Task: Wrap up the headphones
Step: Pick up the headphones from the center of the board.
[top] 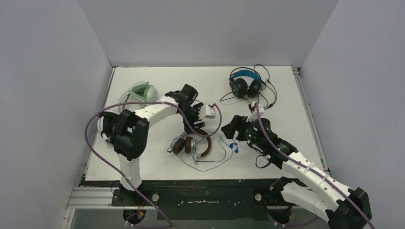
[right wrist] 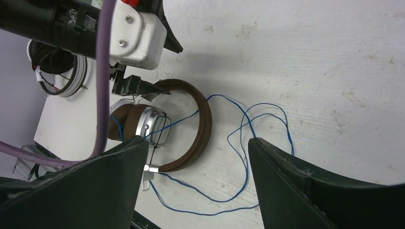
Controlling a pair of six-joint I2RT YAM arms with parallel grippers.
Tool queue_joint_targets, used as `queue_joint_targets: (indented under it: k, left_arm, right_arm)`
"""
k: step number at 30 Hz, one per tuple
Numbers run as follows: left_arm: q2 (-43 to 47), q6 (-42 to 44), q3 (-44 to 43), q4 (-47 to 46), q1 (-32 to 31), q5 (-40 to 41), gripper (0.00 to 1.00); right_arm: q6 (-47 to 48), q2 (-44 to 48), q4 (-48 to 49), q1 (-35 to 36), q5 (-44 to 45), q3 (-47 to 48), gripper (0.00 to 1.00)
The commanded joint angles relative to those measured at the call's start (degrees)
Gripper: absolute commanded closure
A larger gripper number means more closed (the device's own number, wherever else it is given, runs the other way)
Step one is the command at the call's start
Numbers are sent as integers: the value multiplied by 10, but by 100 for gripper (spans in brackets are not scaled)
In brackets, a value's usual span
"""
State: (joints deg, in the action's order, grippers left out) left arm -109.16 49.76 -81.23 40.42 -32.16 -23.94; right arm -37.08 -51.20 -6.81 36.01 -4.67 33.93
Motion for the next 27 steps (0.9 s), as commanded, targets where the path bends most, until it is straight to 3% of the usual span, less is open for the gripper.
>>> queue_joint_targets:
  k: [1, 7, 14, 18, 22, 27]
  left_arm:
    - [-25, 61, -45, 45, -24, 10, 34]
    - [-68, 66, -69, 72, -38, 11, 44]
    - [-107, 30, -87, 59, -80, 77, 50]
    - [-121, -26, -99, 40, -86, 108, 73]
    - [-81, -63, -83, 27, -87, 133, 100]
    - [51, -146, -15, -41, -61, 139, 100]
  right_arm:
    - [5, 22, -13, 0, 33, 14, 22]
    - [3, 36, -20, 0, 40, 13, 22]
    - [4, 38, -20, 0, 45, 10, 21]
    - [0, 46, -20, 0, 60, 7, 21]
    - [0, 67, -27, 0, 77, 5, 24]
    - [6, 89, -34, 0, 95, 0, 24]
